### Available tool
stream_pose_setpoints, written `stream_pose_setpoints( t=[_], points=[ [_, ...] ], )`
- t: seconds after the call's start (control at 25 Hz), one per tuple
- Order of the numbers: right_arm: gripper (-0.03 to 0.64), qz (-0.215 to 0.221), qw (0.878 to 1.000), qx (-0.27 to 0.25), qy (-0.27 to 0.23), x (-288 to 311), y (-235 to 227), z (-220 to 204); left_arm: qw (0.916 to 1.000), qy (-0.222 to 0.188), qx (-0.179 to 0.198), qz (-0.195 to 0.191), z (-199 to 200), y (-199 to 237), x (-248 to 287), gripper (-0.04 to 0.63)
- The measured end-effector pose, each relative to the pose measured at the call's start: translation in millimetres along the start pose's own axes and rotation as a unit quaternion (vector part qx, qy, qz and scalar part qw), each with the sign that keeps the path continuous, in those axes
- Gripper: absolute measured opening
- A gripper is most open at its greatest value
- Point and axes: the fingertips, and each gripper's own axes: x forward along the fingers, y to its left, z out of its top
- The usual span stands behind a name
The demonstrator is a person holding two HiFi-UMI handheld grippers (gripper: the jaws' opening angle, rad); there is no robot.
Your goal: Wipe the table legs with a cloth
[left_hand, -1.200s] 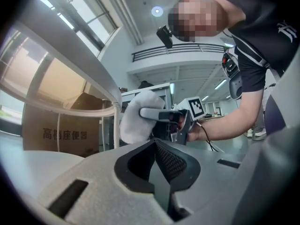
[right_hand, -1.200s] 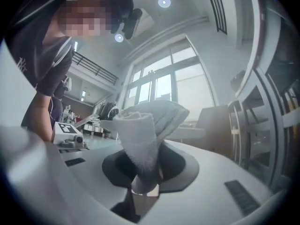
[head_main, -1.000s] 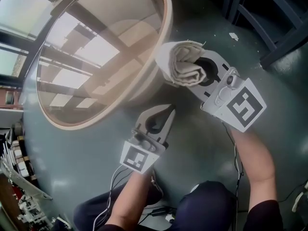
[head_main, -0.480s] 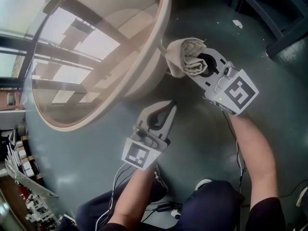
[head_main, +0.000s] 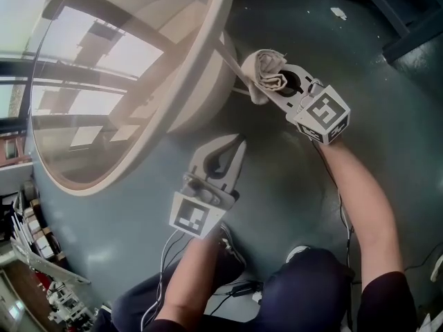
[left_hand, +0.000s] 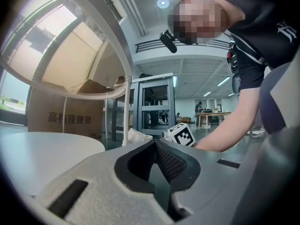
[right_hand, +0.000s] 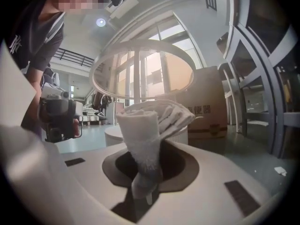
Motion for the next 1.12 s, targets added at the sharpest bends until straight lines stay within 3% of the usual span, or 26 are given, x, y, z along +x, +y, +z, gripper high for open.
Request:
stream_pose_setpoints(
  t=[0.4, 0.64, 0.76, 0.84, 1.0, 1.12],
  points=[
    [0.074, -0.040, 0.994, 0.058, 0.087, 20, -13, -105, 0.9997, 0.005, -0.018, 0.013, -21, 11, -11, 0.006],
    [0.072, -0.066, 0.983, 0.102, 0.135, 21, -13, -152, 0.9997, 0.002, -0.022, 0.010, -25, 6, -6, 0.006],
    [0.074, -0.061, 0.972, 0.154, 0.169, 13, -18, -157, 0.9995, -0.008, -0.028, 0.014, -21, 6, -2, 0.006],
    [0.074, -0.066, 0.976, 0.147, 0.148, 1, -25, -128, 0.9994, -0.017, -0.028, 0.015, -10, 3, 1, 0.006],
    [0.074, -0.049, 0.995, 0.084, -0.006, -26, -17, 7, 0.9991, -0.040, -0.008, 0.002, 20, -11, 9, 0.006],
    [0.074, -0.020, 0.994, 0.003, -0.103, -24, 11, 70, 0.9981, -0.058, 0.019, -0.007, 3, -11, 8, 0.006]
  ],
)
